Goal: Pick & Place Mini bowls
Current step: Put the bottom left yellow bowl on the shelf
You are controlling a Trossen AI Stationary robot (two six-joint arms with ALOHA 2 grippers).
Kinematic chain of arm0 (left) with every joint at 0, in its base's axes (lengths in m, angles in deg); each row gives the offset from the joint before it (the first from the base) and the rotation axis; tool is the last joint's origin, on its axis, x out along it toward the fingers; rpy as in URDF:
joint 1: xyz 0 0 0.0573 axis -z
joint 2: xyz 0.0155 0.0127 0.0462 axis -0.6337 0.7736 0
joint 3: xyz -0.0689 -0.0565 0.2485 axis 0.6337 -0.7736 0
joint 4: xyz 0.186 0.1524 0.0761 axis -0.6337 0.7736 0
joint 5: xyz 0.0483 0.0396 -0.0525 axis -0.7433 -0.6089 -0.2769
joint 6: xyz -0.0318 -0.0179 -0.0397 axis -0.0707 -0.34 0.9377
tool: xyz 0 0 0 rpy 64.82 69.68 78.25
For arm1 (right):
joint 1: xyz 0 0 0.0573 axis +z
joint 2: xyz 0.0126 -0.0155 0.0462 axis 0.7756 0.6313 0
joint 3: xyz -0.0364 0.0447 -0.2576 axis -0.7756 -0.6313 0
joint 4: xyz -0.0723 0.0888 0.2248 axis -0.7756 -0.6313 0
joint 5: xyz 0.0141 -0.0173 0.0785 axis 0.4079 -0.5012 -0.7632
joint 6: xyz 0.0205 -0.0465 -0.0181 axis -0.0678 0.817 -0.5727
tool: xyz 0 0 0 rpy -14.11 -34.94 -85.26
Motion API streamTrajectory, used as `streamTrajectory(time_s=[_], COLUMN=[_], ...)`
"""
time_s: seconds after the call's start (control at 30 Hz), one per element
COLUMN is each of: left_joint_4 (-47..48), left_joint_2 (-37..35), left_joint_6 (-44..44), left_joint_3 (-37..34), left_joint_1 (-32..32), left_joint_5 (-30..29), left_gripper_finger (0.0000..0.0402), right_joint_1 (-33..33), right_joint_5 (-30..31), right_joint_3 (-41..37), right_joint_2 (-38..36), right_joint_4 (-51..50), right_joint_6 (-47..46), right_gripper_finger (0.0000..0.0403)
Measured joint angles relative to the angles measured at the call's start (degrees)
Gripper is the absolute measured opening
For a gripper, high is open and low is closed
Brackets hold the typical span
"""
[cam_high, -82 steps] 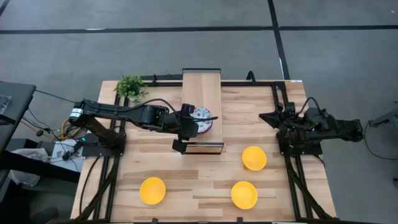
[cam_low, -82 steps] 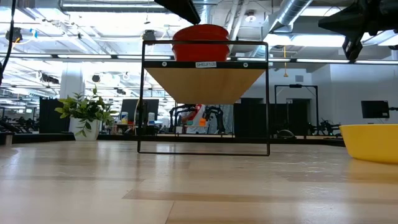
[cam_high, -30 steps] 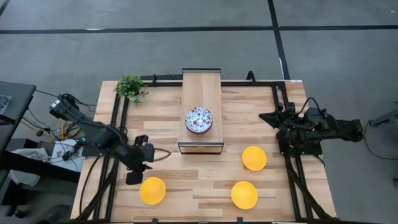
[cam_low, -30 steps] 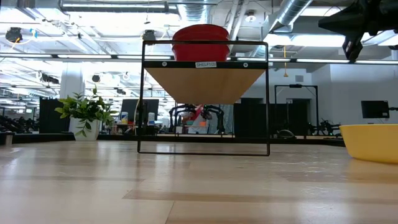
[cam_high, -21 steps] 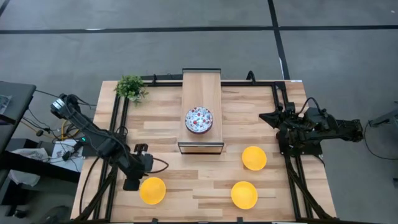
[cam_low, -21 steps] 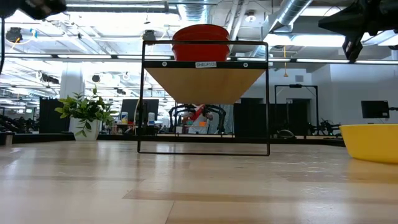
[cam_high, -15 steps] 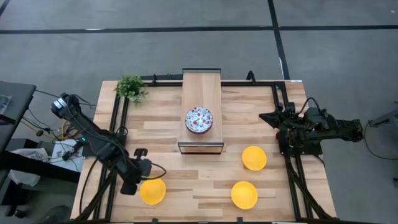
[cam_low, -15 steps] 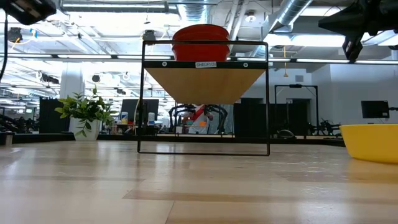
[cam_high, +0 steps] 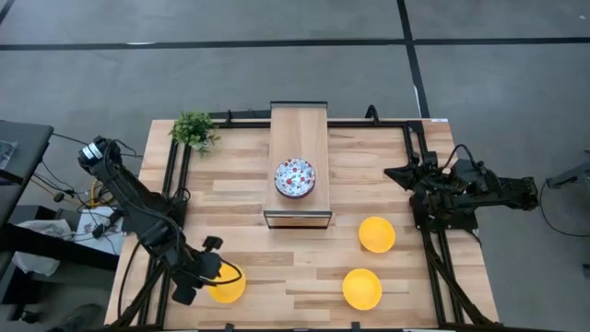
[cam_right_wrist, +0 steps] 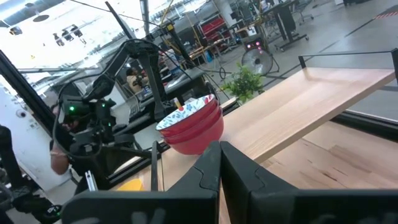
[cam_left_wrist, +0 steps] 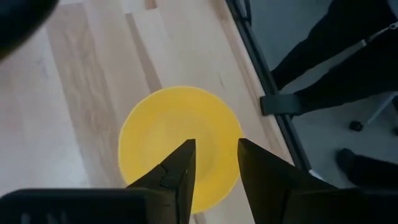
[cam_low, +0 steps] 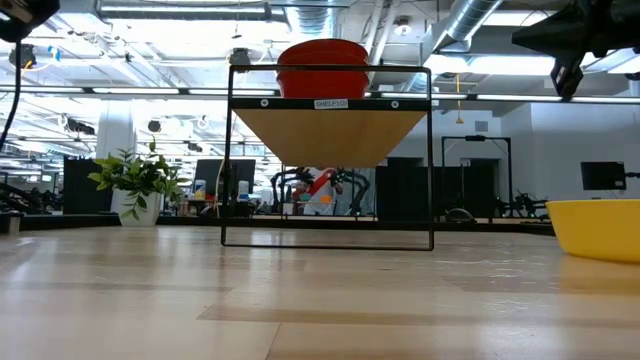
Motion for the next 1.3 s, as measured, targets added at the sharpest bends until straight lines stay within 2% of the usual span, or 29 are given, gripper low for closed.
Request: streamTrajectory(time_s=[0.27,0.57,0.8,1.3], left_joint_4=[-2.34,-2.97,-3.91,-7.06], left_joint_2=[0.92,8.16,12.3,16.91], left_joint_6=[0.02,0.0,-0.01,-2.6], left_joint_3=[-0.75,-0.77,-0.77,-0.75], left_joint_1=[0.36,4.01,6.23,6.21], left_joint_5=[3.18,6.19,6.19,4.64], left_gripper_finger=[0.0117,0.0117,0.0117,0.0117], right_joint_1=[0.0,-0.02,0.0,-0.02], right_joint_5=[-0.01,0.0,0.0,0.0], right_joint_3=[0.0,0.0,0.0,0.0], right_joint_2=[0.0,0.01,0.02,0.01], right_joint_4=[0.02,0.0,0.0,0.02], right_joint_6=[0.0,0.04,0.0,-0.04], right_gripper_finger=[0.0,0.0,0.0,0.0])
